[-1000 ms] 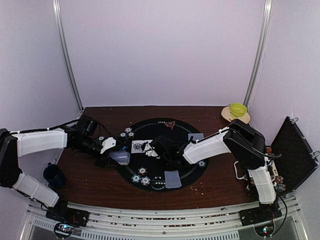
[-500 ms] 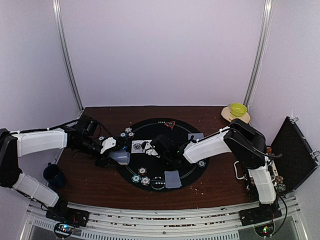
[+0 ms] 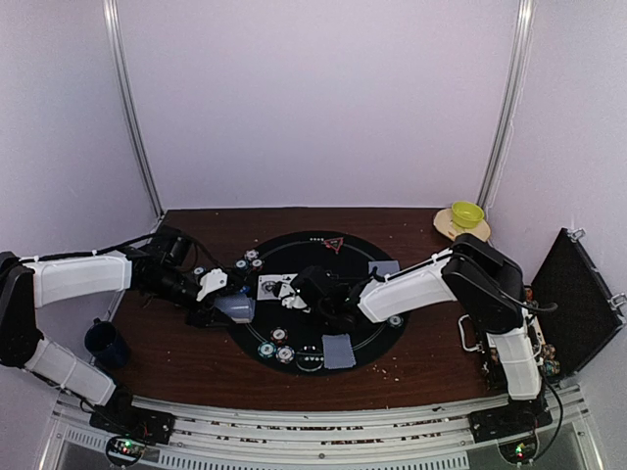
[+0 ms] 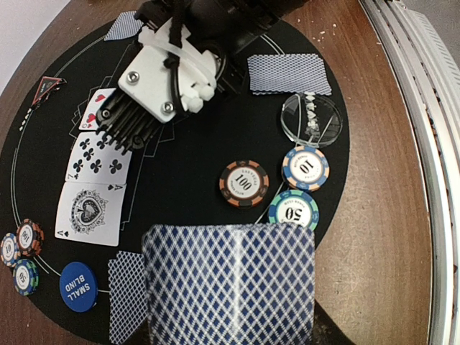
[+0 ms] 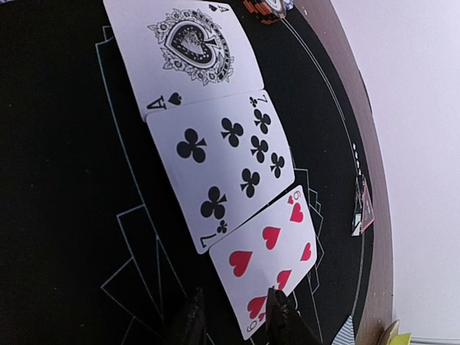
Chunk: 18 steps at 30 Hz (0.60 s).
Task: Distribute texas hold em gaming equipment
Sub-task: Flop the poker card in the community card area.
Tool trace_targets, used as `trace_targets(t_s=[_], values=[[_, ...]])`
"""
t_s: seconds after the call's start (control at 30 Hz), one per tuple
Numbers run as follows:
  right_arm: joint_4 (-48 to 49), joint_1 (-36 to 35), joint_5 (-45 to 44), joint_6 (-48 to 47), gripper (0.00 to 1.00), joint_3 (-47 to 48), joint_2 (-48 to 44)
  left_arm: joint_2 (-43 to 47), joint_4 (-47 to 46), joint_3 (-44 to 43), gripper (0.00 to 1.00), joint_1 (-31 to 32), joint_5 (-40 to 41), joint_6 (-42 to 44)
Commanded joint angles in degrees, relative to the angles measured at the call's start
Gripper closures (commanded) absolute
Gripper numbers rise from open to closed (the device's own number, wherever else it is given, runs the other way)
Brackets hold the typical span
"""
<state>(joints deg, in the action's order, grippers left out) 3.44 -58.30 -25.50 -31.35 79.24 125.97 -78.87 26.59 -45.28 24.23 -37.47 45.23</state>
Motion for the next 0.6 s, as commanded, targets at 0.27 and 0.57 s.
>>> trace_targets(t_s=[0.27, 0.57], values=[[-1.41, -0.72, -0.11, 4.96, 0.36, -4.44, -13.18, 0.12, -1.95, 0.01, 0.53, -0.07, -1.05, 0.38], [-2.67, -0.58, 4.76, 23.60, 0.00, -4.55, -22.51, 0.34, -1.94, 0.01, 0.53, -0.04, -1.01, 0.30]])
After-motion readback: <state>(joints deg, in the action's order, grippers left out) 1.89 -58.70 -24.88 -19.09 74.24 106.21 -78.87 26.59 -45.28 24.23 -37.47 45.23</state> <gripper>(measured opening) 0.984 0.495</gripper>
